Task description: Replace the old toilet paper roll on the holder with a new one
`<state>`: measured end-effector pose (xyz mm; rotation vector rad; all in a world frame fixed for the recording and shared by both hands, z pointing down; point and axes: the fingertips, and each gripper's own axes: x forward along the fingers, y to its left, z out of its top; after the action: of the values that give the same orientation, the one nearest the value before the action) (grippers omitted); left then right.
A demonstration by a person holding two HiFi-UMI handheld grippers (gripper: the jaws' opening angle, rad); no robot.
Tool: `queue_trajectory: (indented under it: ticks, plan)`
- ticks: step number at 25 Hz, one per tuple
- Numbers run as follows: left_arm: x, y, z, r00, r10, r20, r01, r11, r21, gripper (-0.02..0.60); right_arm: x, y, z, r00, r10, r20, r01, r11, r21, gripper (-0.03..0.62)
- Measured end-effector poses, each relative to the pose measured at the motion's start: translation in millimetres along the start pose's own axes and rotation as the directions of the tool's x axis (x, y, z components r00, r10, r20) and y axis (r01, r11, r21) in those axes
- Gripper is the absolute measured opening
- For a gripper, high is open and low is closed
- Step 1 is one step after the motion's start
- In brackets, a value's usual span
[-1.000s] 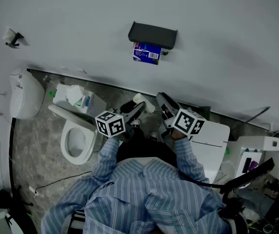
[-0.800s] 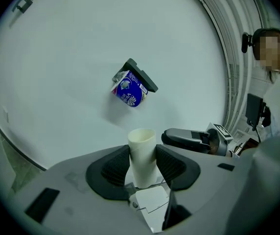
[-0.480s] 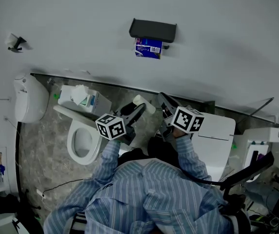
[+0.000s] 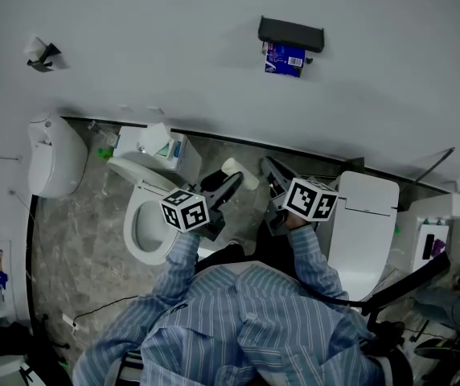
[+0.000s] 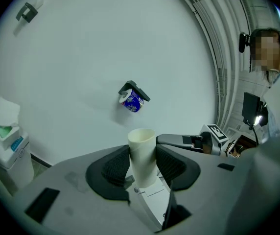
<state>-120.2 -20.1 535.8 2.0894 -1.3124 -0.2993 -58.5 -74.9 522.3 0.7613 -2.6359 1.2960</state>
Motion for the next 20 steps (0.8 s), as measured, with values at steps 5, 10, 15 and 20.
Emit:
queue_trajectory:
  ticks: [5,10,15,20]
  plan:
    - [-61,4,-22,1.000,-0.014,-0.016,0.013,1.000,-0.019,0.172,-11,29,-60,0.999,-0.040,0.005,0.040,0.999,0.031,0.021]
    - [-95,-2,-42,0.999,-0.041,-0.014,0.040,0.998,-0.046,0.172,-31,46,-99,0.997,-0.082,-0.003,0.082,0.996,0.023,0.021]
    - [-109,-15,-56,0.997,-0.069,-0.022,0.067,0.996,-0.058,0.172,-50,53,-115,0.992,-0.127,-0.006,0.127,0.992,0.020,0.021]
    - [-117,-29,-65,0.997,-0.070,-0.021,0.069,0.996,-0.053,0.172,-67,56,-127,0.992,-0.128,-0.017,0.128,0.992,0.009,0.021]
